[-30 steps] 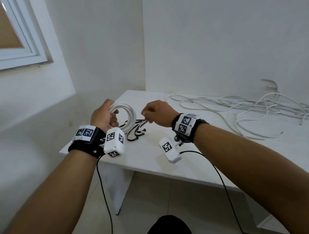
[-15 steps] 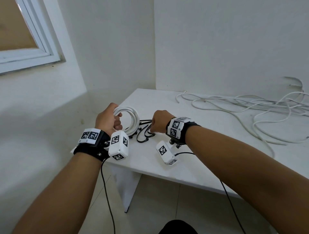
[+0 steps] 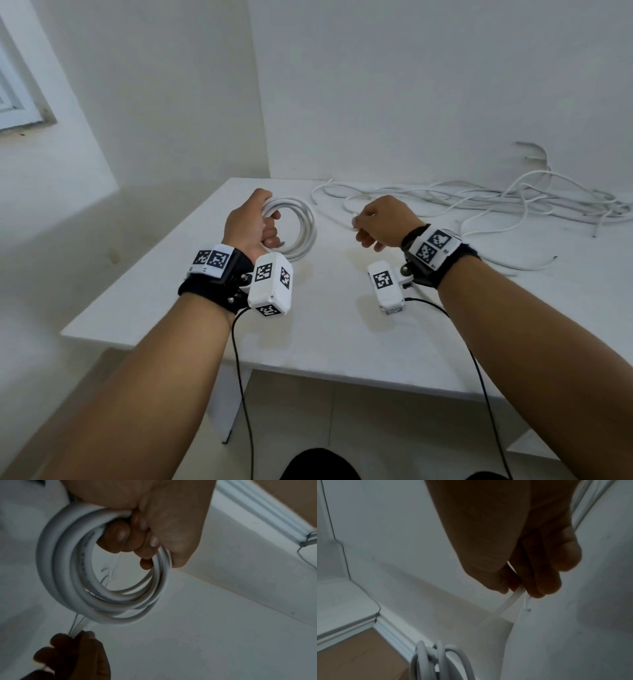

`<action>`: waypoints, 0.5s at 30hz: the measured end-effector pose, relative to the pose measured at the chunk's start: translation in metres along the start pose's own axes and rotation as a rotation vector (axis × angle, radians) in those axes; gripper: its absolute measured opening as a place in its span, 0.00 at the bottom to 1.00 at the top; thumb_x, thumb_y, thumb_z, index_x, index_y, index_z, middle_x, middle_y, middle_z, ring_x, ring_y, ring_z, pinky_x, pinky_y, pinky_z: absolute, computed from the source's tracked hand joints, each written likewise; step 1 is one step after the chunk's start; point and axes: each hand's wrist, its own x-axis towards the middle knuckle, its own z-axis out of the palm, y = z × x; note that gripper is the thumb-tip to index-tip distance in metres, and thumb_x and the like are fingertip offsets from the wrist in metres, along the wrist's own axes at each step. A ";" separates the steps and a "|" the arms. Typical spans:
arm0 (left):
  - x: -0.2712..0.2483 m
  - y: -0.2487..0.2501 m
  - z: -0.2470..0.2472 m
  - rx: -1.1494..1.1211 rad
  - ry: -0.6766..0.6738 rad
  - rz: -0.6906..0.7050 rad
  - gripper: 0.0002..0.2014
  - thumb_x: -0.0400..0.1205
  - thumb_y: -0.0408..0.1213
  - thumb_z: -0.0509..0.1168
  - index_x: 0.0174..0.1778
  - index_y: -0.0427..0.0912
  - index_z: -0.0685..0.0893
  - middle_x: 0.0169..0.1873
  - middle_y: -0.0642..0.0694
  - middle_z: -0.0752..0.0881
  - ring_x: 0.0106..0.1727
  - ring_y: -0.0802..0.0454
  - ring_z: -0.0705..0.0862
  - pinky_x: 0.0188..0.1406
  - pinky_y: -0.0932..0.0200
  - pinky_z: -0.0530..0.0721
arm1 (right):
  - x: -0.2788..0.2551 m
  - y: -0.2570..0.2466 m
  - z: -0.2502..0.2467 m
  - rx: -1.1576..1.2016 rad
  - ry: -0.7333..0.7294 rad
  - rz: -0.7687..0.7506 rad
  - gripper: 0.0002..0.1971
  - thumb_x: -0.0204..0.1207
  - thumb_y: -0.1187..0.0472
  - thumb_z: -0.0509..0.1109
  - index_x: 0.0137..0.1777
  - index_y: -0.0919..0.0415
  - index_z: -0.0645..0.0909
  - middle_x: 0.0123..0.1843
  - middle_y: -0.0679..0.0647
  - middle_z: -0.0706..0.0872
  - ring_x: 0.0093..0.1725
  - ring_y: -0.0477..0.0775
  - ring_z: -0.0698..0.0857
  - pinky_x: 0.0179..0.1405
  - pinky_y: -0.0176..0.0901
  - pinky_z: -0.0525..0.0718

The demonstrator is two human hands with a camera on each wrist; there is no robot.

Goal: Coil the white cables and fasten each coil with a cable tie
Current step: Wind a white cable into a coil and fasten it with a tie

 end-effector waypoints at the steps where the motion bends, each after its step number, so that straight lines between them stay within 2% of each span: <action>1: -0.002 -0.004 0.017 0.006 -0.033 -0.010 0.15 0.78 0.42 0.65 0.29 0.37 0.75 0.18 0.49 0.65 0.19 0.52 0.57 0.20 0.62 0.58 | -0.001 0.011 -0.010 0.036 0.042 0.016 0.10 0.77 0.59 0.70 0.41 0.66 0.87 0.35 0.56 0.92 0.34 0.55 0.91 0.32 0.44 0.90; 5: -0.011 -0.025 0.084 0.018 -0.167 -0.059 0.14 0.79 0.41 0.64 0.30 0.38 0.75 0.13 0.51 0.68 0.17 0.54 0.58 0.18 0.63 0.58 | -0.010 0.053 -0.046 0.068 0.173 0.031 0.06 0.74 0.61 0.73 0.39 0.63 0.87 0.32 0.53 0.92 0.33 0.55 0.92 0.37 0.49 0.92; 10: -0.025 -0.047 0.157 0.058 -0.317 -0.117 0.13 0.80 0.42 0.64 0.32 0.38 0.75 0.13 0.52 0.67 0.17 0.54 0.57 0.18 0.64 0.57 | -0.014 0.097 -0.084 0.090 0.323 0.079 0.03 0.74 0.67 0.71 0.40 0.64 0.85 0.32 0.56 0.91 0.24 0.45 0.87 0.26 0.36 0.85; 15: -0.030 -0.054 0.197 0.119 -0.408 -0.110 0.16 0.79 0.44 0.64 0.29 0.38 0.77 0.16 0.51 0.61 0.20 0.53 0.56 0.22 0.61 0.56 | -0.011 0.135 -0.115 0.088 0.471 0.131 0.05 0.75 0.69 0.69 0.40 0.62 0.84 0.34 0.57 0.90 0.21 0.39 0.84 0.26 0.33 0.85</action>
